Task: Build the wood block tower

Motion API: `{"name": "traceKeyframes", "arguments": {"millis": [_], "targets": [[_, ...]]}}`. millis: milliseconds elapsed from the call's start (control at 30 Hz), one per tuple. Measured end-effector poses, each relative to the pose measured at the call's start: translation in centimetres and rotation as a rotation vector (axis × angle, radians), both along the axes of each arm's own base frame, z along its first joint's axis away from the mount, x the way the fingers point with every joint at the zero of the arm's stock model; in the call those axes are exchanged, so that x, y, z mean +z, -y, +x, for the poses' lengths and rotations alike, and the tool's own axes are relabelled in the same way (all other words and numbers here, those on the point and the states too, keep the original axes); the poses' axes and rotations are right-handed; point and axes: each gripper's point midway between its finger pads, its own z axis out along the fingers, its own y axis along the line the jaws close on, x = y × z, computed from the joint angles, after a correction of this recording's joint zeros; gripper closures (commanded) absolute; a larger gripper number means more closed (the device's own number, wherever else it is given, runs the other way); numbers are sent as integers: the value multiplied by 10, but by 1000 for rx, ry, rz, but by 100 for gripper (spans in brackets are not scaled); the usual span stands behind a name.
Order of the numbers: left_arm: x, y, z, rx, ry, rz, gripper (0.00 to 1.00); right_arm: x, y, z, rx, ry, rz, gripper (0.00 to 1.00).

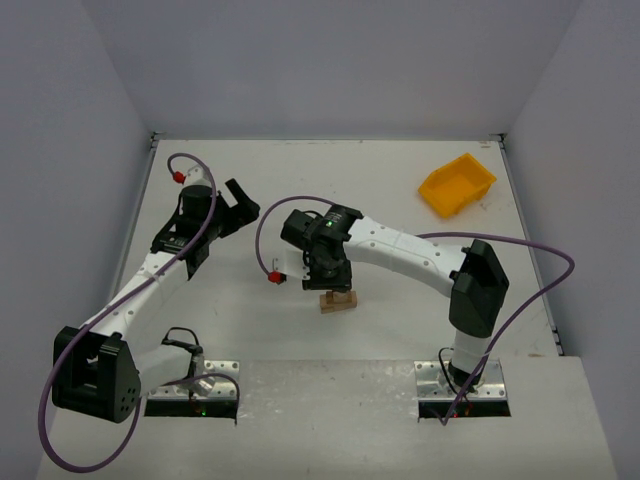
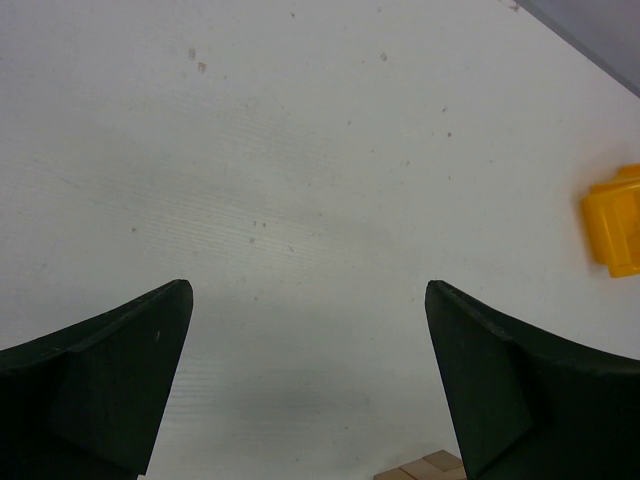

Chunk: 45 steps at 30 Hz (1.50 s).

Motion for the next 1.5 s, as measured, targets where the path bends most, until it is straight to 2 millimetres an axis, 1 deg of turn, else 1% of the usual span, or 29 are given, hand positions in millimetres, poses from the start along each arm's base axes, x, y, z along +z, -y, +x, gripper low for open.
{"name": "traceKeyframes", "arguments": {"millis": [167,200,267,667,800,933,967,1033,1067,1100,1233,1333,1433,1500], "targets": [[0,0,0,0,0,0,0,0,0,0,0,0,0,78],[0,0,0,0,0,0,0,0,0,0,0,0,0,77],[0,0,0,0,0,0,0,0,0,0,0,0,0,70],[0,0,0,0,0,0,0,0,0,0,-4,2,1,49],[0,0,0,0,0,0,0,0,0,0,-4,1,0,40],[0,0,0,0,0,-1,0,0,0,0,-4,1,0,33],[0,0,0,0,0,0,0,0,0,0,-4,1,0,30],[0,0,0,0,0,-1,0,0,0,0,-5,1,0,20],[0,0,0,-1,0,0,0,0,0,0,-5,1,1,8],[0,0,0,-1,0,0,0,1,0,0,-4,2,2,1],[0,0,0,-1,0,0,0,5,-4,1,-3,3,20,1],[0,0,0,-1,0,0,0,15,-9,3,-4,18,52,1],[0,0,0,-1,1,0,0,36,-12,9,-22,54,113,1],[2,0,0,-1,5,1,0,58,-14,19,-56,98,191,1]]}}
